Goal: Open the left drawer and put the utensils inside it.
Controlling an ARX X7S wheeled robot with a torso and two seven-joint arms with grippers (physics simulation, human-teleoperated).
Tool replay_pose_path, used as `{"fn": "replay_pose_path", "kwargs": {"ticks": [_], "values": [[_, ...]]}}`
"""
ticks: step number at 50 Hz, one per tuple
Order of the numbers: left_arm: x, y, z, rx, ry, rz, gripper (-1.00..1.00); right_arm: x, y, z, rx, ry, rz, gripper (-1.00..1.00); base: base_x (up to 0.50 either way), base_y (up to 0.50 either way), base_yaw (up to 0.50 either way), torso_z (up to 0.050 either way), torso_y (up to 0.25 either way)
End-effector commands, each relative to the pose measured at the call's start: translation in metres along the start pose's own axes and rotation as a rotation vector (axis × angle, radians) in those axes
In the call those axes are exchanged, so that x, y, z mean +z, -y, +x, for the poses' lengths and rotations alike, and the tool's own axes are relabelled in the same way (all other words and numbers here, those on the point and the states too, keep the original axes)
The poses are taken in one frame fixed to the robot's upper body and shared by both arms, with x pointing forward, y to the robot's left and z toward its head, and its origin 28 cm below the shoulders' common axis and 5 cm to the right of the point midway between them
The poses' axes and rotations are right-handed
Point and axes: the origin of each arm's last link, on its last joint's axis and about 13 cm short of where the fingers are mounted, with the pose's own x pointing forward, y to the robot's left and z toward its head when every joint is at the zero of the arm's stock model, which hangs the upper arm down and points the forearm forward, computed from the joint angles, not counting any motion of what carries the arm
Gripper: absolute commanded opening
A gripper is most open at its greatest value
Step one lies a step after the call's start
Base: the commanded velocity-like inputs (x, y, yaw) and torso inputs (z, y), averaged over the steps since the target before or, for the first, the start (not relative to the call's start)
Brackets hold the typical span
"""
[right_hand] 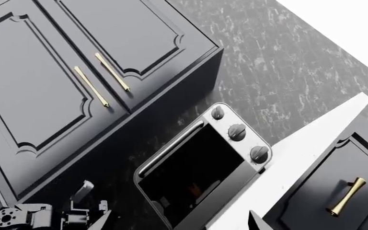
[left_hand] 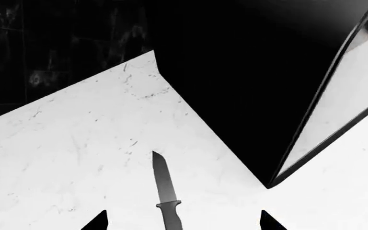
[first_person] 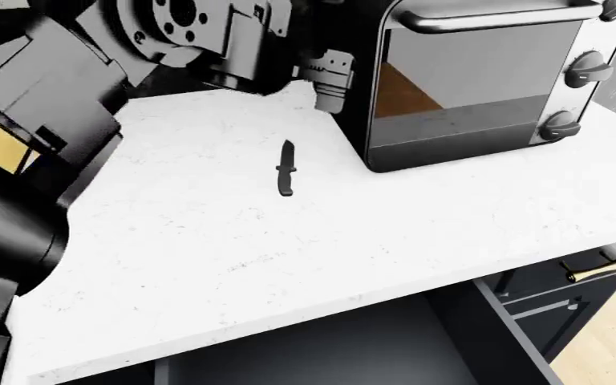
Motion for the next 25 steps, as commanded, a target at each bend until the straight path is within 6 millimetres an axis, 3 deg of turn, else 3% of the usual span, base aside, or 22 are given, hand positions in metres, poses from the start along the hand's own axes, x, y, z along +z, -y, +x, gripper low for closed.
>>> {"fn": "replay_pose_path", "kwargs": {"ticks": [1, 6, 25], "values": [[-0.031, 0.004, 0.038, 0.114, -0.04, -0.052, 1.0, -0.001, 0.001, 0.001, -0.002, -0.004, 0.002, 1.0, 0.0, 0.0, 0.0, 0.0, 0.0], [-0.053, 0.006, 0.053, 0.175, -0.087, -0.019, 1.0, -0.001, 0.001, 0.002, -0.004, -0.008, 0.003, 1.0, 0.0, 0.0, 0.0, 0.0, 0.0], [-0.068, 0.003, 0.065, 0.134, -0.117, -0.085, 1.0, -0.002, 0.002, 0.003, -0.009, -0.012, 0.009, 1.0, 0.0, 0.0, 0.0, 0.0, 0.0]]}}
